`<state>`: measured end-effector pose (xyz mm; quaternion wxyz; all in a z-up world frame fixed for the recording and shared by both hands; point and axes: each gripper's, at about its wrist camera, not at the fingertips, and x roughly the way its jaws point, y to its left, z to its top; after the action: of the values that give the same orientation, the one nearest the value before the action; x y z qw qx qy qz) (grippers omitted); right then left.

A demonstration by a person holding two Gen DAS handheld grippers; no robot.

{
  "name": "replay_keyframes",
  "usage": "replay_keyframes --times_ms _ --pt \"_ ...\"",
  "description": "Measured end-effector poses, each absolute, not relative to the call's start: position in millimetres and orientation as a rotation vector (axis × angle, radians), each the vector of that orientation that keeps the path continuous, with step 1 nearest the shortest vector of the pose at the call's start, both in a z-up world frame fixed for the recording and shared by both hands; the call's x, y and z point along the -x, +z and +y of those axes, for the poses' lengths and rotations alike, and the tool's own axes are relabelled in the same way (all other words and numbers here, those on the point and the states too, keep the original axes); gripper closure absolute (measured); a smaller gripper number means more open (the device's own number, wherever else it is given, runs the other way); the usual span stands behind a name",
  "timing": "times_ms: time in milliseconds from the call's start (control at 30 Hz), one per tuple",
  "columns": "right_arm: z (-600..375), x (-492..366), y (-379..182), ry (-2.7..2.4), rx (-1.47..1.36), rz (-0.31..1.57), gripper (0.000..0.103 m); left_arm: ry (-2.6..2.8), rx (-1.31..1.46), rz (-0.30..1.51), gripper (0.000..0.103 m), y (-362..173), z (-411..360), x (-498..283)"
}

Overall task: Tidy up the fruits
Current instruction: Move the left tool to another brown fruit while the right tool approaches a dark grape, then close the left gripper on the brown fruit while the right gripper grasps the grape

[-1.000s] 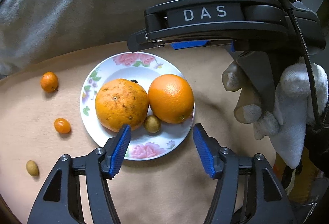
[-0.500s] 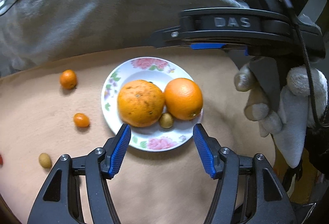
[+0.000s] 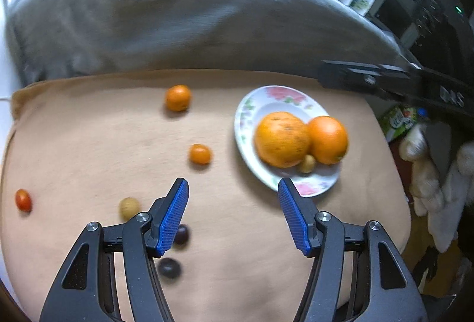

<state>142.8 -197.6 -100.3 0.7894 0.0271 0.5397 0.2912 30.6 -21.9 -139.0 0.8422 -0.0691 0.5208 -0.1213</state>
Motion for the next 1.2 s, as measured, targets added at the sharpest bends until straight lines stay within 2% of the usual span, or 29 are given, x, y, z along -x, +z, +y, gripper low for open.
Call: replay_keyframes --times_ms 400,533,733,1200 --pt "-147 -105 -106 0.76 0.023 1.193 0.019 -0.167 0.189 1.146 0.043 -168 36 -29" --pt "-126 -90 -119 0.818 0.07 1.233 0.029 -0.16 0.22 1.18 0.057 -182 47 -30" --pt "-103 -73 -140 0.875 0.101 1.284 0.04 -0.165 0.268 1.218 0.063 -202 57 -35" --pt "-70 -63 -192 0.919 0.163 1.391 0.053 -0.159 0.313 1.253 0.067 -223 69 -41"
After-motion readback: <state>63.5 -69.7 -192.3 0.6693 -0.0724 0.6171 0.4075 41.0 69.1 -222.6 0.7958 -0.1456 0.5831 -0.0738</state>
